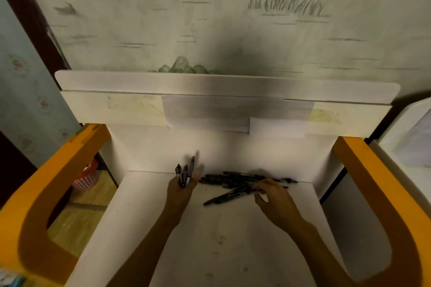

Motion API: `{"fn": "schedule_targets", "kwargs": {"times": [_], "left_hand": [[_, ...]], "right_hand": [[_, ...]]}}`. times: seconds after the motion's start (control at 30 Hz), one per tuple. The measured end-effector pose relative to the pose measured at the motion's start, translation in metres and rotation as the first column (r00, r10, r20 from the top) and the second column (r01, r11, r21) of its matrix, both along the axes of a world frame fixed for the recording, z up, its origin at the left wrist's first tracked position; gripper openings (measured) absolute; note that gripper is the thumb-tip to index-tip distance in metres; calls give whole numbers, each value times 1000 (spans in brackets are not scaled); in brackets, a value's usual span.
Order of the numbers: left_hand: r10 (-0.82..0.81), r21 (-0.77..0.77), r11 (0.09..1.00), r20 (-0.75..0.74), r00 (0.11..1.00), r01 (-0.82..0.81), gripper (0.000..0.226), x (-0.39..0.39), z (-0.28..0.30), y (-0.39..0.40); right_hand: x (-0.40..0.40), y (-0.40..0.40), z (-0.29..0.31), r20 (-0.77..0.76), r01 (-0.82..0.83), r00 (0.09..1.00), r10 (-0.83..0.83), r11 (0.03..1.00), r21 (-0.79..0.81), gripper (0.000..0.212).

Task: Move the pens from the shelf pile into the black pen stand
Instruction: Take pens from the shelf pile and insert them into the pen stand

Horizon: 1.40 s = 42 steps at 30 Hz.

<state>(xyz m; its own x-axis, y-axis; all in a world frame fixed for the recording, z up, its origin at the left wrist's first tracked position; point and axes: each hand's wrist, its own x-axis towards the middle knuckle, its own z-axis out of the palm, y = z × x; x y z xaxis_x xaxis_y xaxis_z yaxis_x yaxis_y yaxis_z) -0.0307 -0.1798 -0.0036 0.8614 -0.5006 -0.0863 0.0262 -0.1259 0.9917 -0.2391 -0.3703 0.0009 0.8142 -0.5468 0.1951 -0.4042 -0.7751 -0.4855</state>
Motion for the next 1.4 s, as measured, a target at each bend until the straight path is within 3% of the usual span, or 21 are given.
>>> {"fn": "schedule_targets", "kwargs": {"times": [0.13, 0.33, 0.4, 0.5, 0.57, 0.67, 0.77, 1.03, 1.2, 1.4], "left_hand": [[-20, -11, 1000, -29, 999, 20, 13, -9, 3, -8], [78, 83, 994, -78, 994, -71, 23, -12, -30, -6], [73, 110, 992, -37, 997, -69, 17, -13, -32, -8], [-20, 155, 988, 110, 994, 3, 28, -15, -28, -13], [-126, 219, 973, 227, 966, 76, 34, -14, -27, -19], [-330, 442, 884, 360, 873, 152, 33, -13, -24, -30], [-443, 552, 813, 379, 812, 186, 31, -15, -25, -39], [-506, 635, 760, 442, 741, 140, 27, -15, -32, -44], [-584, 712, 698, 499, 640, 81, 24, -11, -38, -40], [-639, 681, 711, 522, 565, 174, 26, -17, -48, -32]], "right_hand": [[4, 3, 2, -12, 10, 1000, -10, 1000, -18, 25], [7, 6, 5, -8, 10, 1000, -10, 1000, -13, 25], [6, 7, 5, -5, 8, 1000, -8, 1000, -16, 25], [5, 8, 6, -10, 13, 1000, -13, 1000, -15, 26], [5, 9, 6, -13, 17, 1000, -17, 1000, -13, 26], [3, 11, 6, -16, 15, 1000, -15, 1000, -10, 25], [2, 11, 6, -9, 8, 1000, -8, 1000, -11, 23], [-6, 5, 8, 9, 28, 1000, -29, 1000, 12, 23], [-7, 4, 9, -6, 40, 999, -40, 999, 18, 27], [-3, 5, 11, 8, 31, 999, -31, 999, 10, 26]]}}
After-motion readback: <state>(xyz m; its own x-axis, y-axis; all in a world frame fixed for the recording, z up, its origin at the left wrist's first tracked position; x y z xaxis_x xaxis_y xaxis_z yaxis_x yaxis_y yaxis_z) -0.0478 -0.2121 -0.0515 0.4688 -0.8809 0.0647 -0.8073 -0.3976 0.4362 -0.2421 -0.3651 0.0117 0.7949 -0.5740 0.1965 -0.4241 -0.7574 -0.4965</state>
